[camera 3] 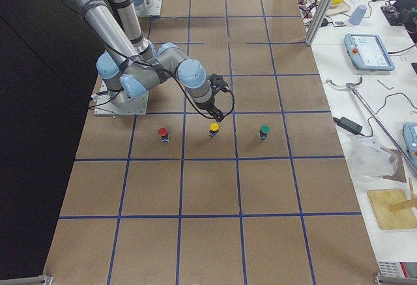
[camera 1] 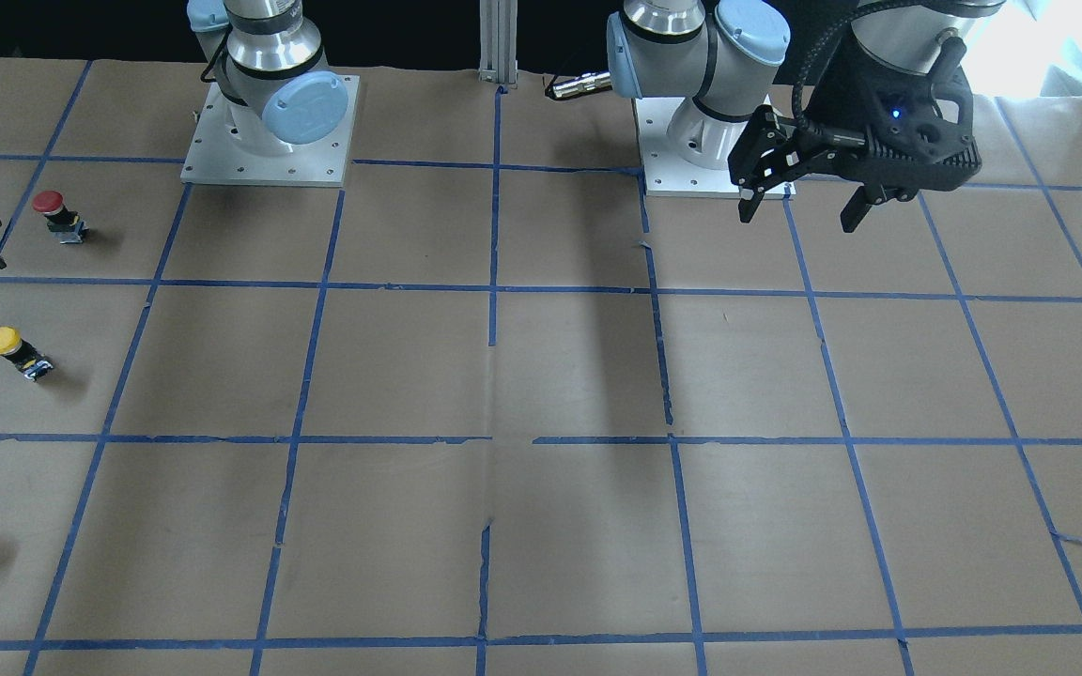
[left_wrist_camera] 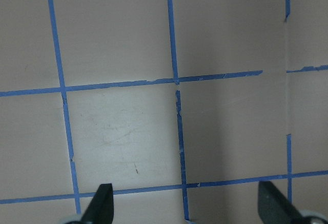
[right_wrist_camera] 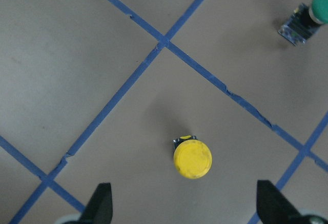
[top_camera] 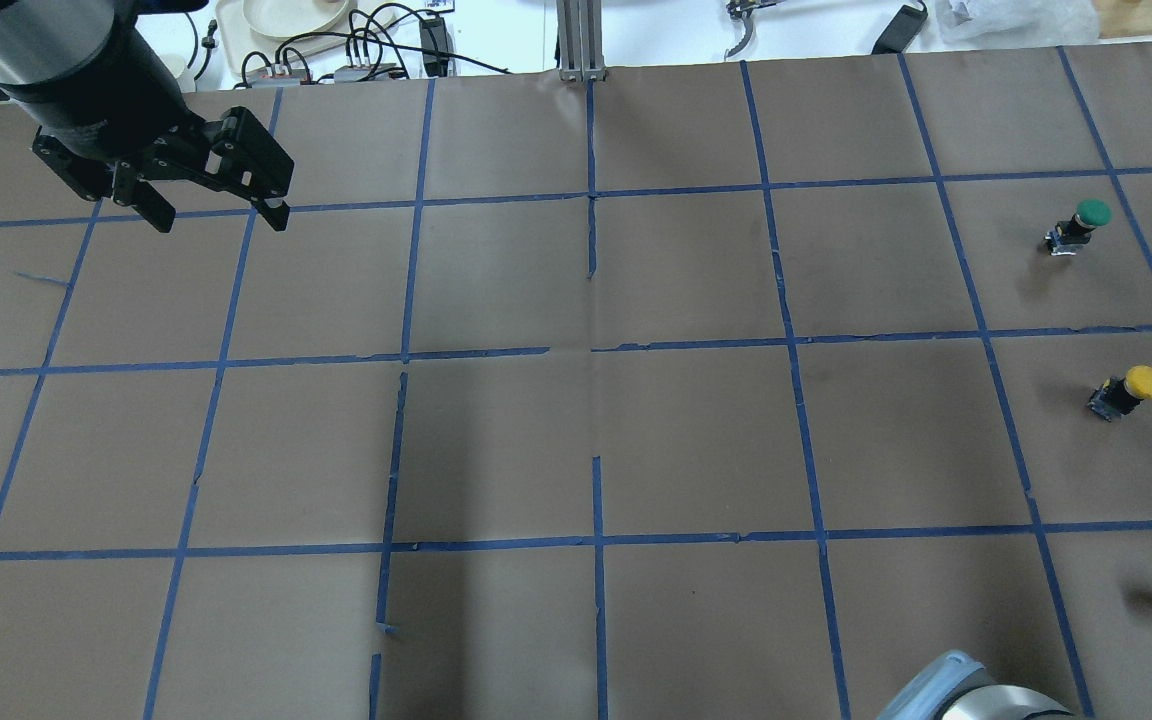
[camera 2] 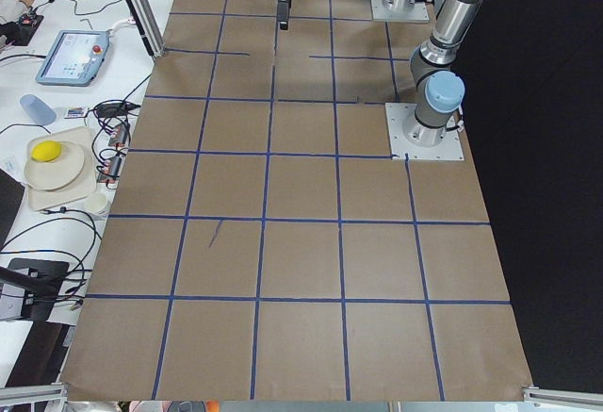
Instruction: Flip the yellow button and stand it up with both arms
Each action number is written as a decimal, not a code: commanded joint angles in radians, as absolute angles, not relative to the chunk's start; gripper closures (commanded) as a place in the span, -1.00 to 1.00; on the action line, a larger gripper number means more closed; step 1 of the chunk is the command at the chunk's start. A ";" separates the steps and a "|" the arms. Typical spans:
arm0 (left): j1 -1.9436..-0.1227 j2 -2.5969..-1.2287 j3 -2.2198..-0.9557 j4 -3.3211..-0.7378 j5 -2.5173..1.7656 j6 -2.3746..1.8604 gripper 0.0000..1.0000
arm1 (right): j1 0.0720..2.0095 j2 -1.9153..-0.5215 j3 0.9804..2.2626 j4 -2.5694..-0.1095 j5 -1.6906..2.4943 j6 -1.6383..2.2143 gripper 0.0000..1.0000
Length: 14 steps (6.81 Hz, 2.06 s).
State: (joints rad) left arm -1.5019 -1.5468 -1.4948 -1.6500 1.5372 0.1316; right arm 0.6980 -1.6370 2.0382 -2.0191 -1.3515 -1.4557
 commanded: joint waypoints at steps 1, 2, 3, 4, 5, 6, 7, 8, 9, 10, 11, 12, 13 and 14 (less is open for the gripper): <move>-1.500 -1.546 -1.496 -1.649 1.539 0.136 -0.99 | 0.759 -1.777 2.037 -1.962 -1.488 -0.947 -1.00; -1.499 -1.546 -1.496 -1.649 1.537 0.140 -0.99 | 0.812 -1.820 2.019 -1.900 -1.562 -0.690 -1.00; -1.497 -1.546 -1.494 -1.649 1.537 0.140 -0.99 | 0.869 -1.841 1.963 -1.756 -1.559 -0.428 -1.00; -1.497 -1.546 -1.494 -1.649 1.537 0.140 -0.99 | 0.968 -1.815 1.918 -1.690 -1.552 -0.255 -1.00; -1.497 -1.546 -1.494 -1.649 1.537 0.140 -0.99 | 1.103 -1.813 1.895 -1.672 -1.571 -0.214 -1.00; -1.499 -1.546 -1.493 -1.649 1.539 0.141 -0.99 | 1.221 -1.809 1.882 -1.626 -1.571 -0.026 -1.00; -1.499 -1.546 -1.493 -1.649 1.537 0.140 -0.99 | 1.324 -1.804 1.882 -1.634 -1.569 0.060 -1.00; -1.499 -1.546 -1.493 -1.649 1.537 0.140 -0.99 | 1.418 -1.799 1.881 -1.635 -1.569 0.066 -1.00; -1.499 -1.548 -1.493 -1.651 1.542 0.141 -0.99 | 1.499 -1.769 1.858 -1.632 -1.575 0.066 -1.00; -1.499 -1.548 -1.491 -1.651 1.542 0.141 -0.99 | 1.543 -1.696 1.762 -1.600 -1.575 0.066 -1.00; -1.499 -1.548 -1.491 -1.651 1.539 0.141 -0.99 | 1.566 -1.622 1.633 -1.498 -1.577 0.074 -1.00; -1.499 -1.548 -1.491 -1.651 1.539 0.141 -0.99 | 1.568 -1.597 1.591 -1.464 -1.577 0.083 -1.00; -1.499 -1.548 -1.491 -1.651 1.539 0.141 -0.99 | 1.569 -1.597 1.595 -1.462 -1.578 0.083 -1.00; -1.499 -1.548 -1.493 -1.651 1.540 0.141 -0.99 | 1.571 -1.598 1.595 -1.462 -1.577 0.083 -1.00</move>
State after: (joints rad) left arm -1.4987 -1.5478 -1.4914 -1.6506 1.5390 0.1411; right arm 1.5676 -1.6033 1.6038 -1.4698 -1.5775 0.0815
